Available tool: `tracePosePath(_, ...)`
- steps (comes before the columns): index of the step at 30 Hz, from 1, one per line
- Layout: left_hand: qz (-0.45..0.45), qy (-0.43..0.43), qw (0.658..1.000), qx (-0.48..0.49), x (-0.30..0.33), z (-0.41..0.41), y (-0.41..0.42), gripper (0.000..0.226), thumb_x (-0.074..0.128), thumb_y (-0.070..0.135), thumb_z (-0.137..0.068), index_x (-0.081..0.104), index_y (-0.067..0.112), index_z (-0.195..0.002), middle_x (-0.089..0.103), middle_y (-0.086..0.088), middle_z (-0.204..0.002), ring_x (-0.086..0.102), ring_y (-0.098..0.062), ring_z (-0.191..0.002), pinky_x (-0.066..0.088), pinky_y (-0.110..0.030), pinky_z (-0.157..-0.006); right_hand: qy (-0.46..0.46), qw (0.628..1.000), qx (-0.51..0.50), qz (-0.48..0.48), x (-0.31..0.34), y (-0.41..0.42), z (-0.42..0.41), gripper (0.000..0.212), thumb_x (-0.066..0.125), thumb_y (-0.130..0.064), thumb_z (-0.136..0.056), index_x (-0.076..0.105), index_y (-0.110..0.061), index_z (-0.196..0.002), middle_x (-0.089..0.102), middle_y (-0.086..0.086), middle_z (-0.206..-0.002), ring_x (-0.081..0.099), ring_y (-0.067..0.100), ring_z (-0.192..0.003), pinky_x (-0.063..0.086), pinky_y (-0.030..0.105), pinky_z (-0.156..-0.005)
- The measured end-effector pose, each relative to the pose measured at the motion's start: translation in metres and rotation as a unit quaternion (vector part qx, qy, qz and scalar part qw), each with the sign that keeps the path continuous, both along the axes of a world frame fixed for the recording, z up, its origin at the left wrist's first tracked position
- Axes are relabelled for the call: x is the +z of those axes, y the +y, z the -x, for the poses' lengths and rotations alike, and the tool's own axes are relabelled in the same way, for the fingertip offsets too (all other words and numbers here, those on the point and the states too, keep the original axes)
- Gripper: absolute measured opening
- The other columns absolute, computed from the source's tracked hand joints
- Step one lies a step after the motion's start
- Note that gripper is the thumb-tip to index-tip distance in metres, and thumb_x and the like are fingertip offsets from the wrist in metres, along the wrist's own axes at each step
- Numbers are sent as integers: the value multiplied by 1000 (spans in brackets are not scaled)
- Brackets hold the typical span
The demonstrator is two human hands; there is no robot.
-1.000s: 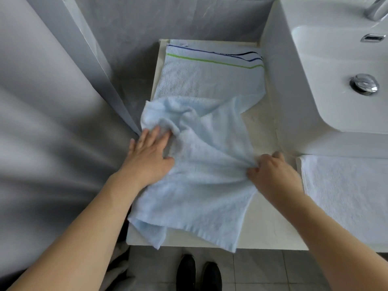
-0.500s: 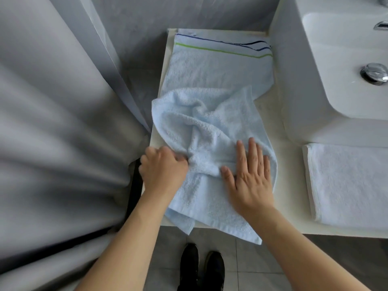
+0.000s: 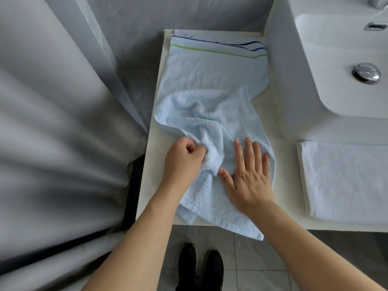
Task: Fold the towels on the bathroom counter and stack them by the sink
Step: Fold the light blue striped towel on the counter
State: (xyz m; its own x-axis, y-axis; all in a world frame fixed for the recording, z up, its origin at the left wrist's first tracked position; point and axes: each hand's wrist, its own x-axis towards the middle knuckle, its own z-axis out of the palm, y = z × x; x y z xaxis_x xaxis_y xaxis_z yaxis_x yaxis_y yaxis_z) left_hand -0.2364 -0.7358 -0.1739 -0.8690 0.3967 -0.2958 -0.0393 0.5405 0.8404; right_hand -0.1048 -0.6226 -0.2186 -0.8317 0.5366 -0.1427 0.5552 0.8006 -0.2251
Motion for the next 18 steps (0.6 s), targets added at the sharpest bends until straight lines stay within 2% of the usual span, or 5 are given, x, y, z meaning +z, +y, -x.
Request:
tracePosePath(4, -50, 21, 995, 79, -4, 10, -21, 19, 56, 19, -86, 44, 18, -72, 42, 11, -58, 35, -2, -46, 32, -16, -42, -17, 1000, 22, -13, 1, 6, -5, 82, -5, -78, -84, -32, -30, -146, -27, 2, -159, -29, 20, -145, -14, 48, -118)
tracePosePath(9, 11, 13, 976, 216, -1, 27, -65, 3, 46, 13, -90, 46, 16, -91, 45, 6, -73, 42, -14, -62, 32, -29, -52, -52, 997, 56, -23, 6, 24, -31, 88, 3, -80, -85, -25, -27, -150, -28, 3, -159, -29, 21, -145, -13, 50, -118)
tracePosePath(12, 142, 134, 975, 108, 11, 15, -71, 9, 44, 13, -95, 42, 18, -102, 50, 5, -81, 49, -16, -66, 31, -32, -53, -82, 993, 81, -17, 13, 24, -47, 91, 4, -83, -83, -24, -29, -150, -28, 3, -159, -31, 23, -144, -12, 52, -118)
tracePosePath(14, 261, 239, 935, 0, 15, -2, -67, 16, 49, 8, -92, 43, 13, -105, 50, -4, -94, 53, -26, -76, 37, -35, -59, -109, 990, 85, -24, 18, 18, -55, 89, 0, -83, -81, -24, -32, -150, -27, 4, -159, -30, 25, -144, -13, 53, -118)
tracePosePath(18, 295, 340, 887, -102, 9, -28, -52, 28, 64, 13, -84, 57, 3, -109, 52, -19, -111, 52, -38, -93, 43, -47, -75, -26, 996, 80, -30, 37, 20, -37, 79, 12, -69, -92, 34, -20, -150, 33, 14, -150, 24, 34, -143, 15, 49, -119)
